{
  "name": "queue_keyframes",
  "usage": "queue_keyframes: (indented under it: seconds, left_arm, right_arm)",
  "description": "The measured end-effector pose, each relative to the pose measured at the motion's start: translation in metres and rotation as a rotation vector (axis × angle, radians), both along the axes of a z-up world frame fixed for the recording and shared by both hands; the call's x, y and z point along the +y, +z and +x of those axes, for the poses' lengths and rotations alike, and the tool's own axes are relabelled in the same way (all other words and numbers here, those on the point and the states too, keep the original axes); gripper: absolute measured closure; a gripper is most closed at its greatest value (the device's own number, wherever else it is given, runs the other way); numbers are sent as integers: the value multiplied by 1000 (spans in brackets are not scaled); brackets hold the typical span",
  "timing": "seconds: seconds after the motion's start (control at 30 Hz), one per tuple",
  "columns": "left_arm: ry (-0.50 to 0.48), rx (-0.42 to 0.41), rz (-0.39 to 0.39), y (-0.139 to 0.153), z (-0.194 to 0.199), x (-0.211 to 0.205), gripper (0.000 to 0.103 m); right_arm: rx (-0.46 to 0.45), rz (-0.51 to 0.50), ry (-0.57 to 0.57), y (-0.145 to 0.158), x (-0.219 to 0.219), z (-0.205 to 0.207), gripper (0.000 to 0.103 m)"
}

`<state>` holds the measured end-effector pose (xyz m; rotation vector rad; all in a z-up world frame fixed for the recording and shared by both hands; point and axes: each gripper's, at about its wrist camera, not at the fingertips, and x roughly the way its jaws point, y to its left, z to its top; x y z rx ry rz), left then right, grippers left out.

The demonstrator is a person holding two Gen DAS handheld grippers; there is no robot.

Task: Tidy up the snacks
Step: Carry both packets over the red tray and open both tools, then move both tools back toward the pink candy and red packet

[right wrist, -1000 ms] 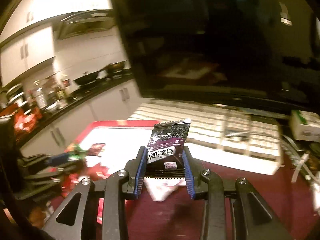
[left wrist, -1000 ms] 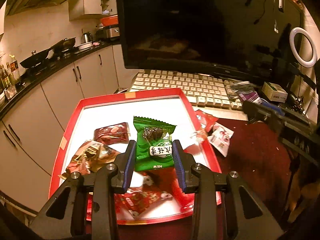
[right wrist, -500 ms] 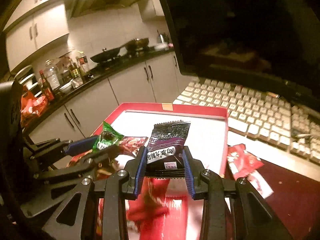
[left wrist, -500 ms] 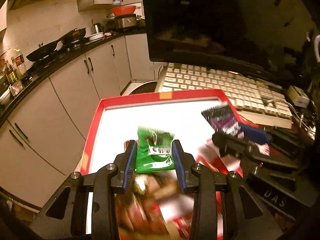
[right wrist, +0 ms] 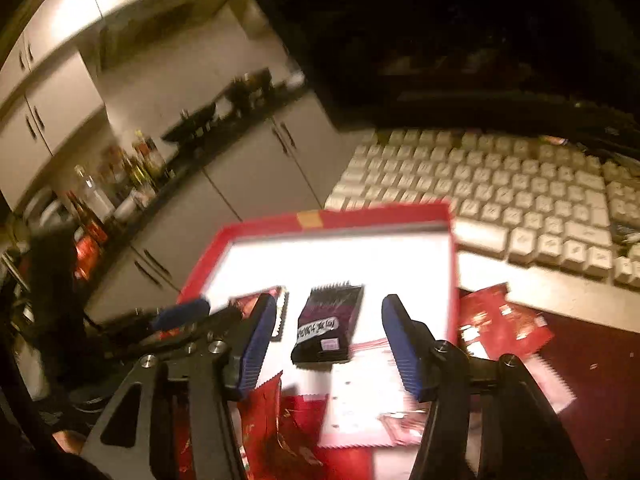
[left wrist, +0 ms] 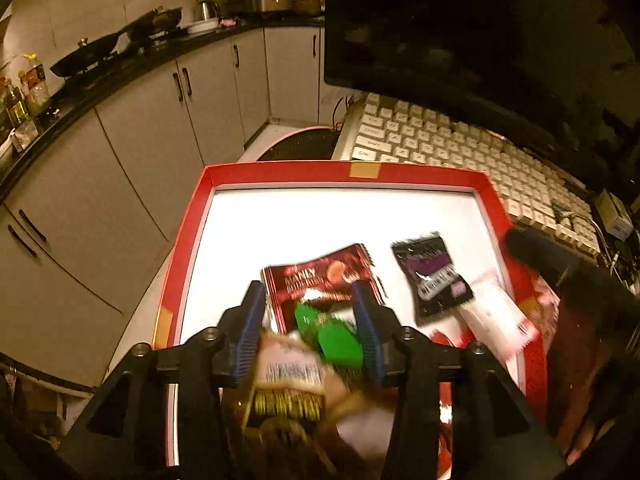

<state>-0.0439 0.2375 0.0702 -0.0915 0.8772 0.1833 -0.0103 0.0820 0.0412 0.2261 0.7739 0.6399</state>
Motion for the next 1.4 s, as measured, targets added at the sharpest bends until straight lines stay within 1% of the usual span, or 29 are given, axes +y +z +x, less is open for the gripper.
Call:
queue_keyframes:
  seconds: [0.07,0.13,0.17,0.27,0.37,0.47,0.63,0.73,0.83,0.87,0.9,1.0,1.1,1.2,1.27,1.3,1.4]
  left_arm:
    - [-9,-22,16,4,-10,-6,53]
    - [-29,-38,24,8,-18,-15,53]
    - [-37,-42,24,9,-21,-21,53]
    - [-74,-62,45,11,-29,-42,39]
    - [-119,-64,50,11,-32,-63,38]
    - [-126,-63,58,10,-36,-72,38]
    - [-125,-57,48,8,-41,-77,38]
    - [-117,-62,46,10,-47,-75,38]
    - [-113,-67,45,13,-51,-73,38]
    - [-111,-68,49,13,-53,-73,38]
    - [-109,-69,53,15,-54,-72,38]
    - [-103,-70,53,16,-56,-70,38]
    - [-111,-70,47,17,-57,-73,38]
    - [-152,-74,52,21,-53,-88,38]
    - [-186,-85,75,27,-45,-104,38]
    - [-211,-91,87,31,-37,-114,38]
    - [-256,-56,92,36,-6,-141,38]
  right_arm:
    - [-37,29,-23,8,-20,-5,45]
    - [-82,29,-53,14,-45,-8,45]
    - [-99,28,-72,16,-59,-10,43]
    - [-86,51,-131,12,-102,-7,43]
    - [-42,56,-189,1,-135,-3,43]
    - [-2,-12,-188,-10,-141,-4,43]
    - [55,-145,-163,-24,-111,-7,43]
    - [48,-218,-154,-32,-90,-8,43]
    - [66,-304,-124,-46,-73,-8,43]
    - [49,-332,-126,-47,-72,-10,47]
    - [37,-364,-130,-48,-71,-11,47]
    - [16,-423,-142,-47,-80,-15,48]
    - [2,-476,-177,-45,-101,-21,47]
    - [-4,-541,-239,-44,-140,-25,48]
    - [30,-528,-265,-40,-164,-24,46]
    - [55,-503,-278,-38,-180,-24,46]
    - [84,-445,-296,-33,-201,-21,45]
